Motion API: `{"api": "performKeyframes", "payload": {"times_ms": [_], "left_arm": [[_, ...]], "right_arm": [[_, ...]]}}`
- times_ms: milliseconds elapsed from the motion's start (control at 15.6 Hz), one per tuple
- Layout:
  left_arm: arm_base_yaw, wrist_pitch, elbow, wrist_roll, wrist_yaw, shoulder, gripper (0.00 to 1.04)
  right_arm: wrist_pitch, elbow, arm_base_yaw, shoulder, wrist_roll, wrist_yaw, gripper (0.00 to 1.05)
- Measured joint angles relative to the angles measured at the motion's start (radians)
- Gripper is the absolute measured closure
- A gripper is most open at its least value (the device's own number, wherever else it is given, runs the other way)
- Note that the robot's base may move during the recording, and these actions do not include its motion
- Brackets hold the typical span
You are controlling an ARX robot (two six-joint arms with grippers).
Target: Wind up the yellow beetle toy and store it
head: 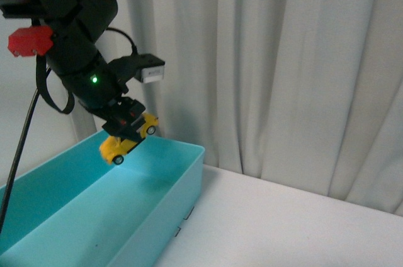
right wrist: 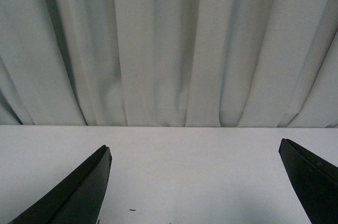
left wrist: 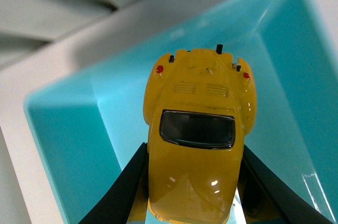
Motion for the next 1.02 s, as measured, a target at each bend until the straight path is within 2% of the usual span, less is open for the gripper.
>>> {"api": "performKeyframes", "payload": {"times_ms": [192,639,1023], "left_arm": [[0.04,0.04,-0.096,-0.084,-0.055,0.009,0.64],[0.07,0.117,-0.154,-0.152,-0.122,0.105,0.64],[0.037,0.172,-0.18,-0.185,-0.134,0.155,0.64]], "right_arm": [[0.0,0.0,0.0,0.0,0.0,0.0,0.07],[0.0,0.0,0.0,0.0,0.0,0.0,0.07],[0.0,0.0,0.0,0.0,0.0,0.0,0.07]]}}
